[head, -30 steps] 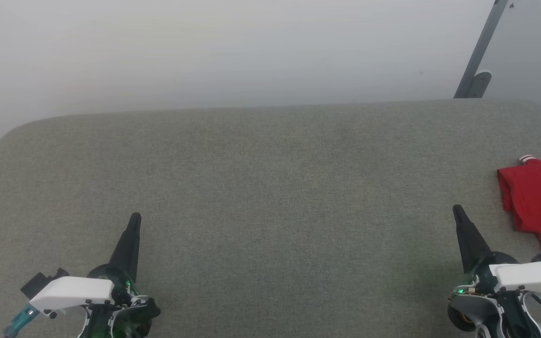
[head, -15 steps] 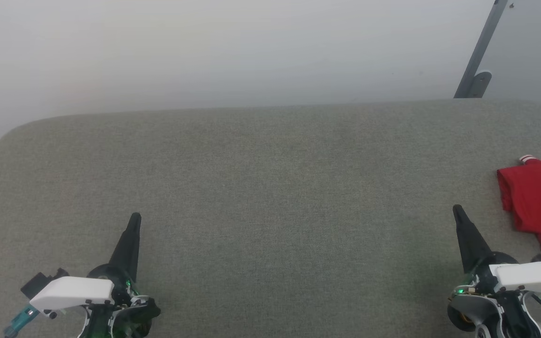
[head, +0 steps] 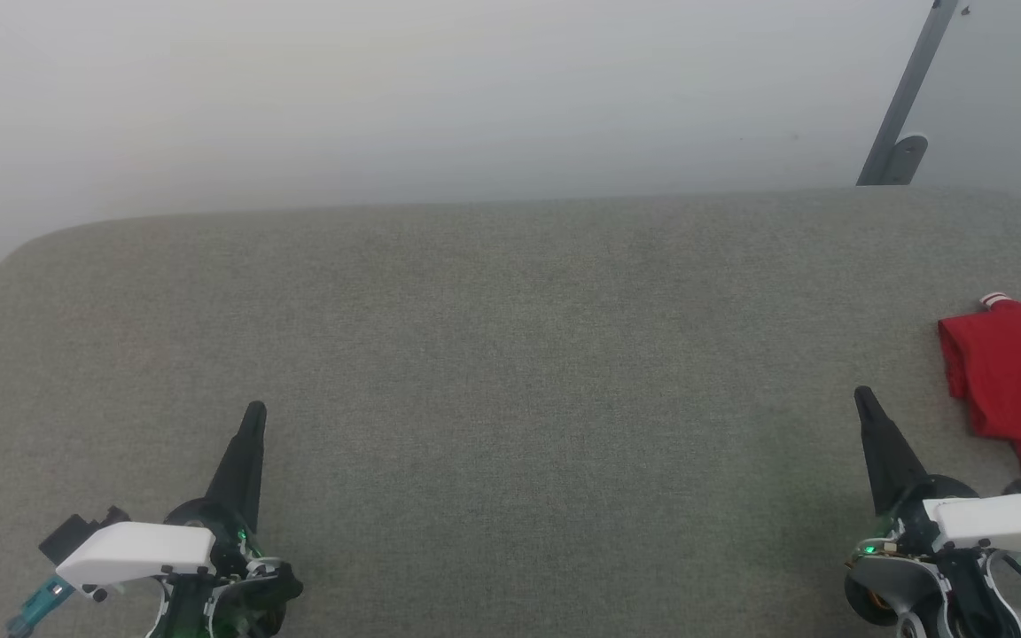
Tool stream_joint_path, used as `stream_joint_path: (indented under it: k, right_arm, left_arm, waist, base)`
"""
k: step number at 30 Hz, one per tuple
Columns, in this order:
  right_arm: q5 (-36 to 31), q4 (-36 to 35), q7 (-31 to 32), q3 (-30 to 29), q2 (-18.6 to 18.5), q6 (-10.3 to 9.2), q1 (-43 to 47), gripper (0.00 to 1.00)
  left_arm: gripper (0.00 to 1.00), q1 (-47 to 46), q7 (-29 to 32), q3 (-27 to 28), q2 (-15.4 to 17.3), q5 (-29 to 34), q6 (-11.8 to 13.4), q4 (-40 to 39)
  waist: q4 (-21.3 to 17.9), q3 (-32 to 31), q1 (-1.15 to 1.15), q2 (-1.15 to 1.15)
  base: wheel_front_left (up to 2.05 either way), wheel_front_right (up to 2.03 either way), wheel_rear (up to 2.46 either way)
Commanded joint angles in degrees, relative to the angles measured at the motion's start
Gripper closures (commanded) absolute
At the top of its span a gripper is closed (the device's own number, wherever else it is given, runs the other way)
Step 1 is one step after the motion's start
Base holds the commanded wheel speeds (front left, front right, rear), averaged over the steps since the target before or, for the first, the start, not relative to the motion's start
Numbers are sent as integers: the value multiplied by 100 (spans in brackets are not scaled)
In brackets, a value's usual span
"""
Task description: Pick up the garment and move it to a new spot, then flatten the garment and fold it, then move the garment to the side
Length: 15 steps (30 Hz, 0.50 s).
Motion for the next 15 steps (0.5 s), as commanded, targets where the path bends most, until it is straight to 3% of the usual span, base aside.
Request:
stream_joint_path:
  k: [1, 15]
  right_arm:
    - [26, 15, 10, 0, 17, 2, -32, 100]
    - [26, 15, 10, 1, 17, 2, -31, 100]
  left_arm:
    - [100, -62, 32, 27, -9, 10, -16, -1]
    - [100, -63, 30, 31, -14, 18, -16, -1]
  waist:
    - [0, 0, 0, 0]
    - [0, 0, 0, 0]
  base:
    - [0, 0, 0]
    - [0, 0, 0]
